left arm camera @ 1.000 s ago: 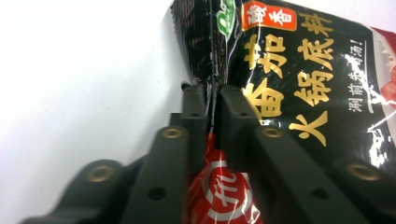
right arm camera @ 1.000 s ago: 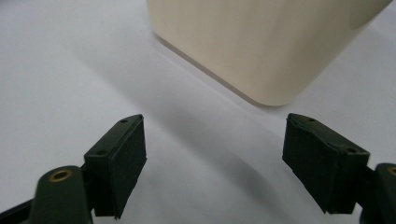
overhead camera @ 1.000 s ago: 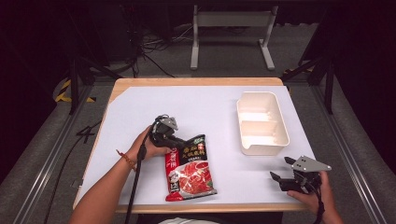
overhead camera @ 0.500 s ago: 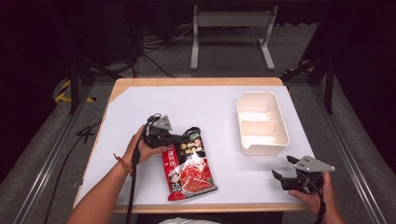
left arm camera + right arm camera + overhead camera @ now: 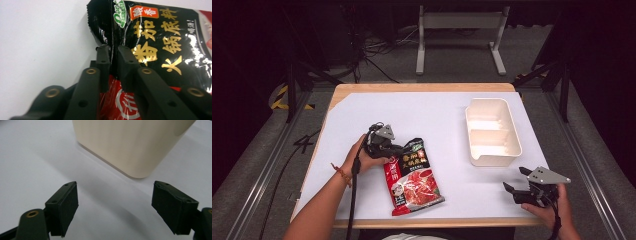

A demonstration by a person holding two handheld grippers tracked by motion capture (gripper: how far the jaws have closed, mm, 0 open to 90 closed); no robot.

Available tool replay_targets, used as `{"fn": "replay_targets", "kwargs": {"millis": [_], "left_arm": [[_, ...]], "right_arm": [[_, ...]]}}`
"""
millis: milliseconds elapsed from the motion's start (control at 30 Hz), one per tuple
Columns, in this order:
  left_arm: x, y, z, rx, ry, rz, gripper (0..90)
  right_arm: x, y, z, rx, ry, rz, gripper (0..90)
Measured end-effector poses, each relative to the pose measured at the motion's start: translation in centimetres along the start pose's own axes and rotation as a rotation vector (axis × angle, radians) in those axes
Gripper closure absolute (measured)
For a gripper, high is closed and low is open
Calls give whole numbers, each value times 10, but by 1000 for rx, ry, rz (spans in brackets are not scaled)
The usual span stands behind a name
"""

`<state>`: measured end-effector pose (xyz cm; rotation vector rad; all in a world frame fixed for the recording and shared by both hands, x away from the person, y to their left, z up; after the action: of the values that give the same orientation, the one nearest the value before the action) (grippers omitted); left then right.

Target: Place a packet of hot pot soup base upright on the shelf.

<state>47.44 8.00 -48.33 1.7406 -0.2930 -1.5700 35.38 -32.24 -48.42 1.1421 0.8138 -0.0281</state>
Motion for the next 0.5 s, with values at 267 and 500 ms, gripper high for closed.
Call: {"fn": "replay_targets", "kwargs": {"millis": [267,500], "left_arm": [[12,9,-4,-29,-35,-43,380],[27,7,-3,-90,-164,-71,251]], "right_arm": [[0,2,2,15,-16,11,211],[4,0,0,4,-6,-9,210]]}}
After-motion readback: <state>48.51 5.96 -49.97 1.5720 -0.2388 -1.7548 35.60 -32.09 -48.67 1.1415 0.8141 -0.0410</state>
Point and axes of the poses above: each handheld gripper's, and its own axes: x roughly forward along the jaws, y roughly out of its top, z roughly to its right, the point moved 8 cm from there along x, roughly forward along the jaws, and after that the axes turned 1 degree about -y, right-handed, at the moved point
